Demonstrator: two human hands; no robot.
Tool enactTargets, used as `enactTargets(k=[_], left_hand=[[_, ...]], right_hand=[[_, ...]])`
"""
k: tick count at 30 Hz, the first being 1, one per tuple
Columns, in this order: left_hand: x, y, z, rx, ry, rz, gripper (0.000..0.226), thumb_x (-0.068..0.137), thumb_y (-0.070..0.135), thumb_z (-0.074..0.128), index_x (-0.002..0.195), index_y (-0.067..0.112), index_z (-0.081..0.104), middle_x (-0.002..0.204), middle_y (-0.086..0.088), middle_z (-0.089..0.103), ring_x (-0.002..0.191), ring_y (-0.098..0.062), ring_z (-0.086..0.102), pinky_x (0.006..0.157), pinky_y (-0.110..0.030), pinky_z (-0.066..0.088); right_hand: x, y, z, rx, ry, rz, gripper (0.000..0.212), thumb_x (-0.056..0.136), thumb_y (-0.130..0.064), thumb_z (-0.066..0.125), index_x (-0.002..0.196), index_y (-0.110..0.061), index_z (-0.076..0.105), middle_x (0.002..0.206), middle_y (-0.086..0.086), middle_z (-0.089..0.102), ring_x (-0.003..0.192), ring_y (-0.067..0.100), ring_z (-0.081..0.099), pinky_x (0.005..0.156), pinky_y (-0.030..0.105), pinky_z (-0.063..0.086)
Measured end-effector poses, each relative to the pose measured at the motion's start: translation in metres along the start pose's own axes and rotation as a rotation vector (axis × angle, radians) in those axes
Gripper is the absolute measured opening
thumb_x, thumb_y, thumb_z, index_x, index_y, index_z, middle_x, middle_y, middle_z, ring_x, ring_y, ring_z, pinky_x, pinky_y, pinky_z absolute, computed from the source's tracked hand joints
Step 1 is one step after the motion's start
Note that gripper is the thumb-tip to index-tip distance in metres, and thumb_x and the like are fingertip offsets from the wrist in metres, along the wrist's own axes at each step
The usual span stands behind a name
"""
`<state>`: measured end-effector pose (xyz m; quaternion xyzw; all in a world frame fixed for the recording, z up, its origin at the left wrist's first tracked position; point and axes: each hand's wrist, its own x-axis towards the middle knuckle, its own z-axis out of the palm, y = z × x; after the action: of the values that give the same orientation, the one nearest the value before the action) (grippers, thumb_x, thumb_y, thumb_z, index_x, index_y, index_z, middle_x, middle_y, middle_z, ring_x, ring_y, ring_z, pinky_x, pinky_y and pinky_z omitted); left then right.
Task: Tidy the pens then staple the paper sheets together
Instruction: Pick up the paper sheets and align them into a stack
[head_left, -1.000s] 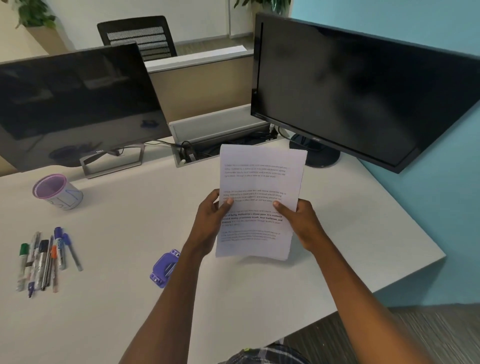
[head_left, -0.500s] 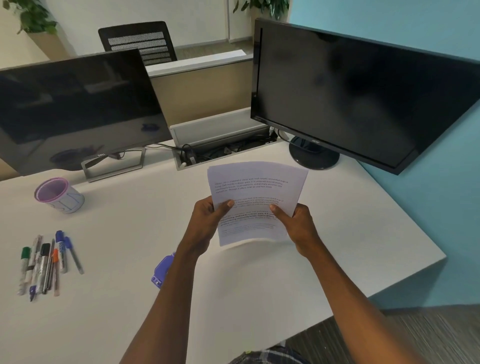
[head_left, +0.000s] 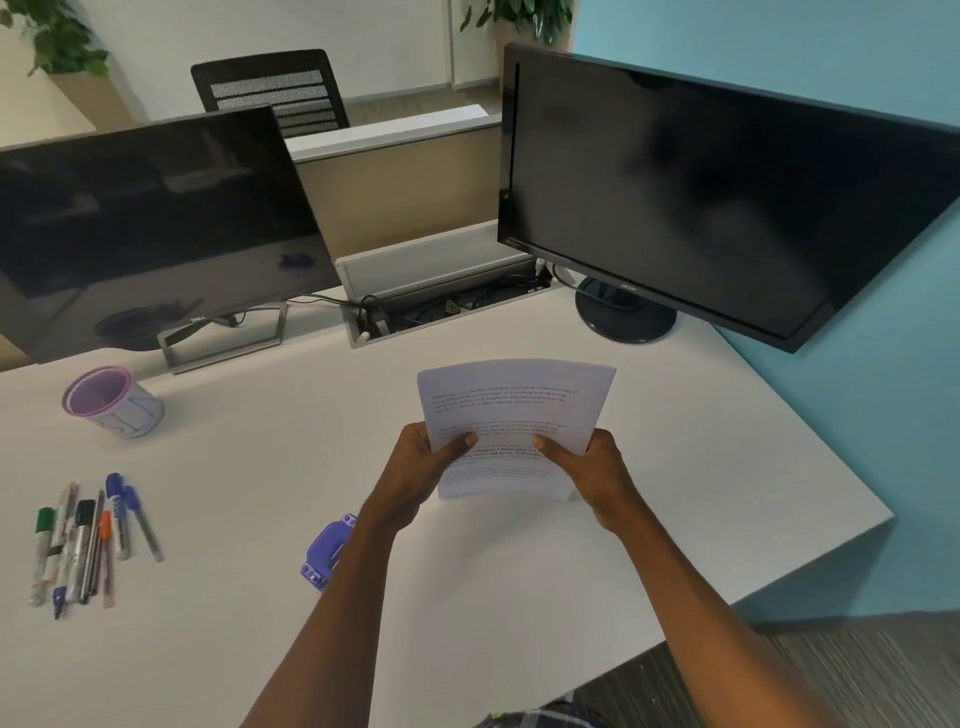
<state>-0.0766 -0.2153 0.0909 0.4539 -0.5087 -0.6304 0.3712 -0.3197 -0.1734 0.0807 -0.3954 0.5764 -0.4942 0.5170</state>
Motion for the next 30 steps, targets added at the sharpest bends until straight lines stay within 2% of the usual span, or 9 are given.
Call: enactTargets(k=[4,11,13,15,17,19,23,27,30], left_hand=[[0.007,0.001,0.001,0.046,0.007,-0.023,0.034,0.096,0.029,0.078,0.128,0.023,0.074,0.122,0.003,0.079,0.111,-0.026,0.073,0.101,-0.051,0.060],[0.010,-0.008,0.002,0.022,0.004,-0.026,0.031,0.092,0.032,0.082,0.123,0.029,0.076,0.124,0.001,0.079,0.116,-0.025,0.074,0.101,-0.048,0.060],[0.012,-0.005,-0.006,-0.054,0.034,0.004,0.034,0.090,0.034,0.084,0.123,0.029,0.077,0.125,-0.001,0.079,0.117,-0.027,0.075,0.099,-0.045,0.062],[0.014,-0.003,-0.012,-0.182,0.091,0.054,0.041,0.091,0.031,0.084,0.129,0.024,0.074,0.132,-0.006,0.075,0.122,-0.028,0.072,0.101,-0.046,0.061],[0.015,-0.003,-0.011,-0.327,0.130,0.088,0.044,0.094,0.025,0.081,0.135,0.020,0.069,0.139,-0.010,0.071,0.127,-0.031,0.069,0.102,-0.050,0.059],[0.016,-0.003,-0.002,-0.455,0.153,0.103,0.046,0.094,0.022,0.079,0.138,0.022,0.066,0.141,-0.012,0.069,0.127,-0.032,0.068,0.098,-0.049,0.060],[0.013,-0.004,0.025,-0.639,0.201,0.062,0.054,0.088,0.019,0.082,0.138,0.022,0.064,0.140,-0.013,0.070,0.125,-0.032,0.070,0.090,-0.044,0.063],[0.013,-0.008,0.033,-0.658,0.183,0.049,0.055,0.092,0.010,0.078,0.142,0.021,0.059,0.139,-0.013,0.070,0.124,-0.033,0.070,0.088,-0.044,0.063],[0.017,-0.006,0.015,-0.652,0.150,0.084,0.060,0.091,0.001,0.076,0.145,0.020,0.057,0.143,-0.013,0.068,0.128,-0.032,0.068,0.092,-0.044,0.063]], right_hand=[[0.002,0.001,0.000,-0.010,0.016,0.003,0.025,0.080,-0.036,0.086,0.103,-0.041,0.078,0.106,-0.010,0.079,0.094,0.009,0.075,0.072,0.016,0.058],[0.003,0.018,-0.004,-0.050,-0.018,0.052,0.027,0.083,-0.029,0.085,0.109,-0.029,0.077,0.111,-0.006,0.079,0.101,0.010,0.075,0.079,0.019,0.059],[0.002,0.019,-0.011,-0.025,-0.045,0.073,0.028,0.084,-0.029,0.083,0.112,-0.023,0.078,0.112,-0.002,0.079,0.104,0.017,0.075,0.087,0.029,0.061],[0.000,0.019,-0.017,0.059,-0.039,0.092,0.032,0.084,-0.028,0.083,0.114,-0.018,0.077,0.115,0.006,0.078,0.107,0.026,0.074,0.090,0.038,0.062],[-0.002,0.020,-0.016,0.250,-0.046,0.115,0.039,0.086,-0.022,0.079,0.123,-0.012,0.072,0.124,0.013,0.073,0.114,0.032,0.070,0.092,0.040,0.061],[-0.004,0.018,-0.005,0.425,-0.098,0.129,0.047,0.089,-0.016,0.076,0.134,-0.009,0.063,0.133,0.014,0.069,0.123,0.031,0.066,0.098,0.039,0.058],[-0.004,0.011,0.027,0.570,-0.112,0.079,0.058,0.089,-0.009,0.075,0.142,-0.018,0.056,0.142,0.009,0.063,0.130,0.027,0.061,0.101,0.039,0.056],[-0.002,0.002,0.033,0.533,-0.040,0.038,0.062,0.088,-0.008,0.077,0.143,-0.025,0.055,0.139,0.007,0.065,0.126,0.027,0.065,0.097,0.044,0.057],[0.000,-0.006,0.019,0.416,0.002,0.018,0.054,0.086,-0.008,0.079,0.136,-0.021,0.062,0.133,0.008,0.070,0.123,0.027,0.066,0.103,0.046,0.054]])
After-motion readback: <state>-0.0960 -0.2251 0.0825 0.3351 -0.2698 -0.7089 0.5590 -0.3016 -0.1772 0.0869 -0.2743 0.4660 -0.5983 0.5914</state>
